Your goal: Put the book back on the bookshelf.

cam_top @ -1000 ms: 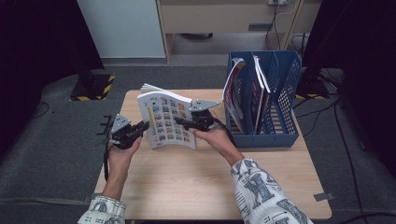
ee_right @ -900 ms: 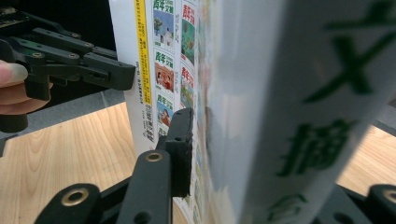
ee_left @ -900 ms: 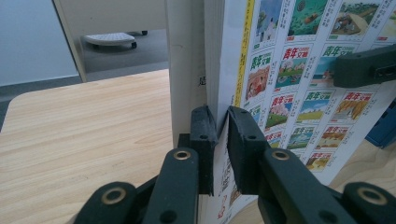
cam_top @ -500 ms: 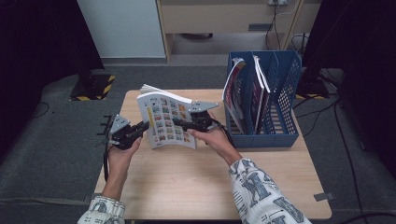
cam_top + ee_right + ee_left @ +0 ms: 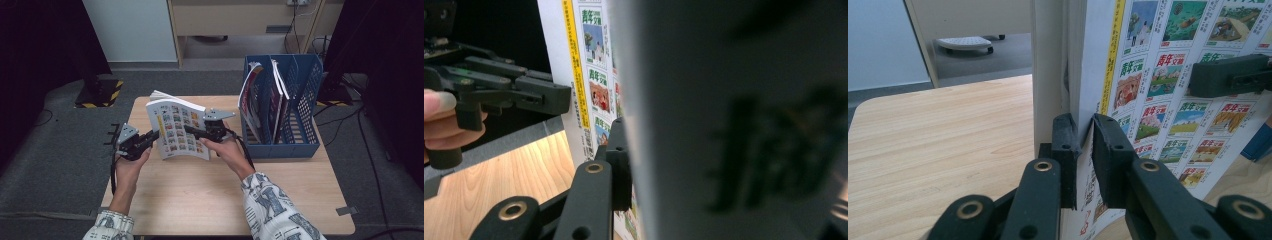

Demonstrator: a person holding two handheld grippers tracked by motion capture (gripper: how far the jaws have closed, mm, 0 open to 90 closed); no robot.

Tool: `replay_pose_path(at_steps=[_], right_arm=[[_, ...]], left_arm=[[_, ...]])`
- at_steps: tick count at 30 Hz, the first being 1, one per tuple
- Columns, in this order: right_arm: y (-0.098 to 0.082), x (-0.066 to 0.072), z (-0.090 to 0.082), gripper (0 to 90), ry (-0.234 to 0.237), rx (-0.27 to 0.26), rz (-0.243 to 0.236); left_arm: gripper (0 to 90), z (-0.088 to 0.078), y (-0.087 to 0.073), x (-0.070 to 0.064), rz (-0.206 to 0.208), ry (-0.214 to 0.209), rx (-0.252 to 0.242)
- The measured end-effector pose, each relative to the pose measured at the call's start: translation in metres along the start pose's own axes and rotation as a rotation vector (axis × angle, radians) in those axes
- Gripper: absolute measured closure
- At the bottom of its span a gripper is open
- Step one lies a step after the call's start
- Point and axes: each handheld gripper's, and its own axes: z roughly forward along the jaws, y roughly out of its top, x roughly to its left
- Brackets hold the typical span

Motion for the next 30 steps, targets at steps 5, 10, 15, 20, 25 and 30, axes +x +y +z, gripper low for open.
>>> replay_pose_path(at_steps=[5,10,15,20,25,30], right_arm=[[-0.003,0.002,-0.001,71.0,-0.012,-0.034,0.009],[-0.003,0.005,-0.002,73.5,-0.028,-0.037,-0.017],[-0.003,0.007,-0.003,73.9,-0.035,-0.028,-0.029],[-0.002,0.011,-0.004,74.0,-0.032,-0.024,-0.040],[0.000,0.016,-0.006,74.1,-0.033,-0.021,-0.044],[0.004,0.017,-0.010,74.1,-0.034,-0.017,-0.040]], left_arm=[[80.0,0.000,0.000,-0.001,-0.004,0.004,-0.001],[79.7,0.000,-0.001,-0.001,-0.009,0.005,-0.005],[79.1,0.001,0.000,0.000,-0.011,0.005,-0.005],[76.8,0.000,-0.002,0.002,-0.025,0.013,-0.008],[73.1,-0.005,-0.002,0.006,-0.052,0.007,-0.029],[71.2,-0.007,-0.003,0.006,-0.039,0.017,-0.026]])
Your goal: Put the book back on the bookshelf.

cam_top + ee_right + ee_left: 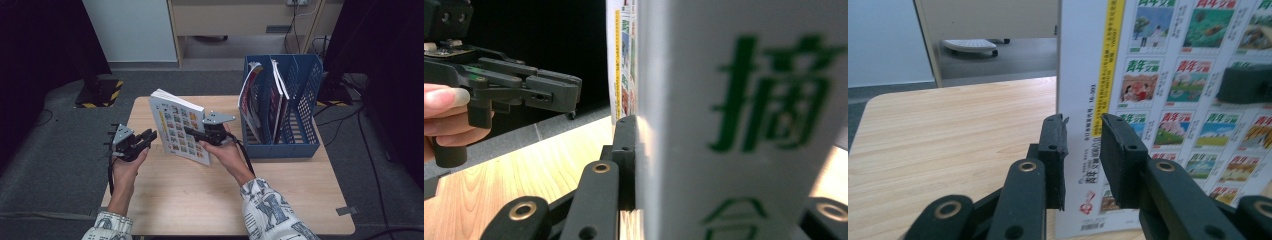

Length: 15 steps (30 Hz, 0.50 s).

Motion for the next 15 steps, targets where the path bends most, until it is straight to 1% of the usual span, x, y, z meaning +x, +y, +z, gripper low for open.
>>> replay_pose_path(at_steps=[9,15], right_arm=[[0.006,0.005,-0.007,74.2,0.005,0.007,-0.020],[0.008,0.007,-0.009,74.2,0.011,0.007,-0.017]], left_arm=[[69.8,-0.005,-0.002,0.003,0.013,0.021,0.009],[69.6,-0.011,-0.004,0.009,-0.002,0.037,0.003]])
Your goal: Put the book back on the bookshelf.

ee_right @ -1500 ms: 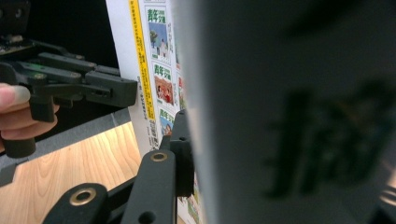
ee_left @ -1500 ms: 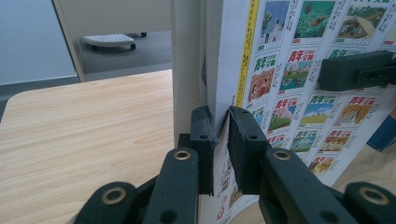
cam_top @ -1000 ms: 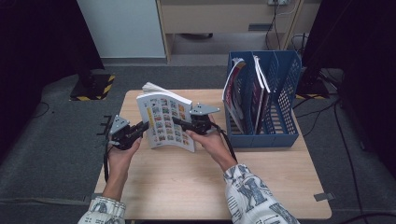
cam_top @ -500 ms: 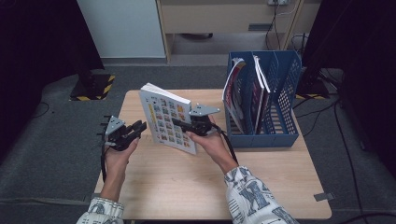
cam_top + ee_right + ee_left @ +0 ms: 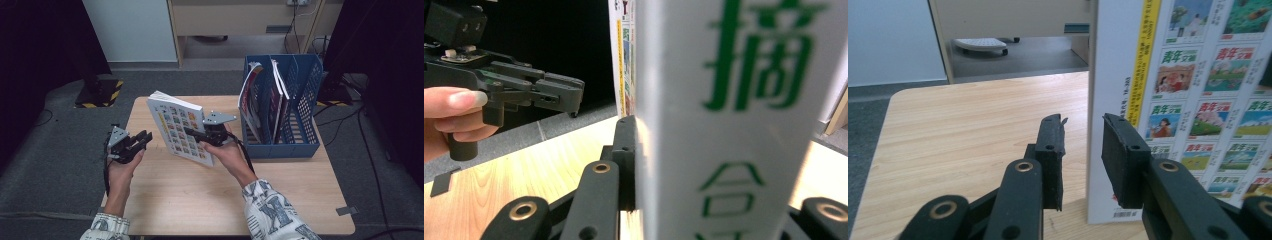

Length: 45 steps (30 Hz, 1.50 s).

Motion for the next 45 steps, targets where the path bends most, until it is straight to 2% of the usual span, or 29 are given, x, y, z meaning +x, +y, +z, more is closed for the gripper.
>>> replay_pose_path(at_steps=[5,22,45], right_arm=[[0.001,0.000,-0.002,74.2,0.007,-0.007,0.009],[0.002,0.000,-0.004,74.2,0.043,-0.027,0.030],[0.017,-0.002,-0.025,74.2,-0.006,-0.068,0.028]], left_arm=[[69.5,0.000,-0.003,0.003,-0.005,0.007,0.009],[69.7,0.004,-0.005,0.001,0.027,0.015,0.022],[69.0,-0.003,-0.010,0.003,0.056,0.038,0.034]])
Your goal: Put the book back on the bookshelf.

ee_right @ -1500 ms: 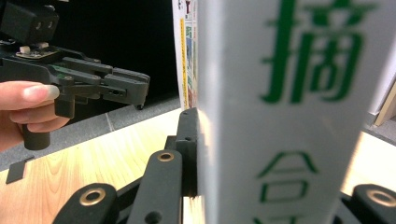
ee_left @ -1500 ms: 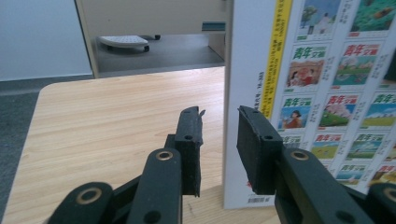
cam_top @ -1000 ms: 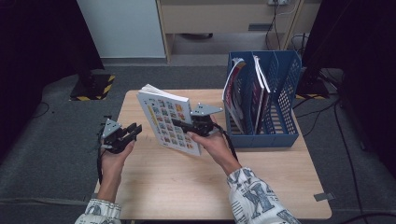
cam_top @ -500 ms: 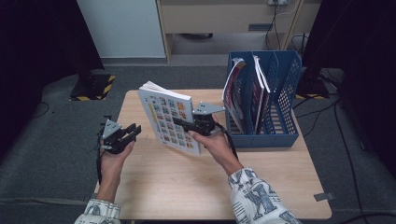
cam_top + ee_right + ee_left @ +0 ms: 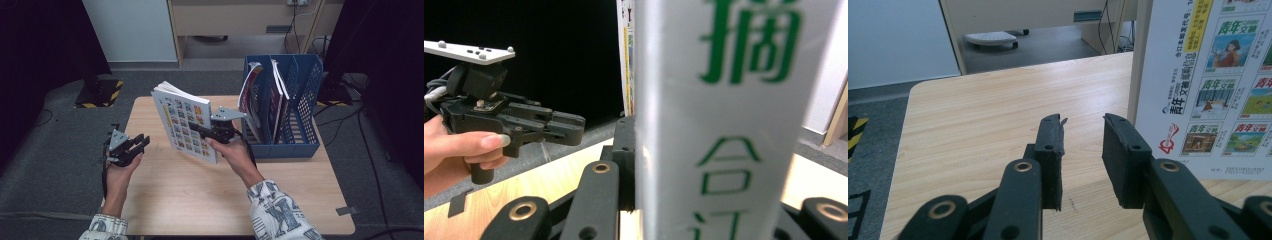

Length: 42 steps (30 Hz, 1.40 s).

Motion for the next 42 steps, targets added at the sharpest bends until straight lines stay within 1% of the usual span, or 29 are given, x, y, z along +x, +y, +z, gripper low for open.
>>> replay_pose_path(at_steps=[4,6,9,10,13,15,17,19,21,23,26,31,34,37,42], right_arm=[[0.002,0.000,0.000,74.2,-0.009,0.003,-0.004],[0.002,0.000,0.000,74.2,-0.013,0.006,-0.005],[0.003,-0.001,-0.001,74.2,-0.015,0.005,-0.006],[0.004,-0.001,-0.001,74.2,-0.015,0.006,-0.005],[0.006,-0.003,-0.003,74.2,-0.019,0.005,-0.009],[0.007,-0.004,-0.005,74.2,-0.022,0.004,-0.007],[0.008,-0.005,-0.007,74.2,-0.025,-0.001,-0.006],[0.009,-0.006,-0.010,74.2,-0.029,-0.001,-0.010],[0.010,-0.007,-0.013,74.2,-0.029,-0.003,-0.013],[0.011,-0.008,-0.017,74.2,-0.035,-0.006,-0.012],[0.011,-0.008,-0.023,74.2,-0.038,-0.009,-0.014],[0.013,-0.009,-0.032,74.2,-0.045,-0.021,-0.014],[0.012,-0.010,-0.038,74.2,-0.052,-0.026,-0.012],[0.012,-0.011,-0.043,74.2,-0.058,-0.029,-0.011],[0.012,-0.010,-0.054,74.2,-0.063,-0.039,-0.003]], left_arm=[[68.1,-0.001,-0.002,0.001,0.001,0.006,0.004],[65.9,-0.002,-0.002,0.001,-0.003,0.012,0.004],[62.4,0.000,-0.003,0.000,0.008,0.012,0.009],[59.8,0.001,-0.003,-0.001,0.010,0.015,0.011],[47.5,0.004,-0.003,-0.004,0.013,0.023,0.026],[41.8,0.007,-0.004,-0.006,0.018,0.024,0.040],[36.1,0.010,-0.006,-0.006,0.013,0.017,0.056],[33.6,0.012,-0.009,-0.006,0.012,0.015,0.069],[32.7,0.013,-0.010,-0.007,0.009,0.013,0.079],[31.6,0.015,-0.012,-0.008,0.015,0.008,0.089],[31.1,0.015,-0.016,-0.011,0.042,0.009,0.111],[30.1,0.018,-0.020,-0.014,0.054,0.000,0.132],[29.7,0.018,-0.023,-0.018,0.080,-0.003,0.151],[29.7,0.018,-0.026,-0.021,0.097,-0.004,0.166],[29.5,0.017,-0.028,-0.021,0.112,0.000,0.174]])
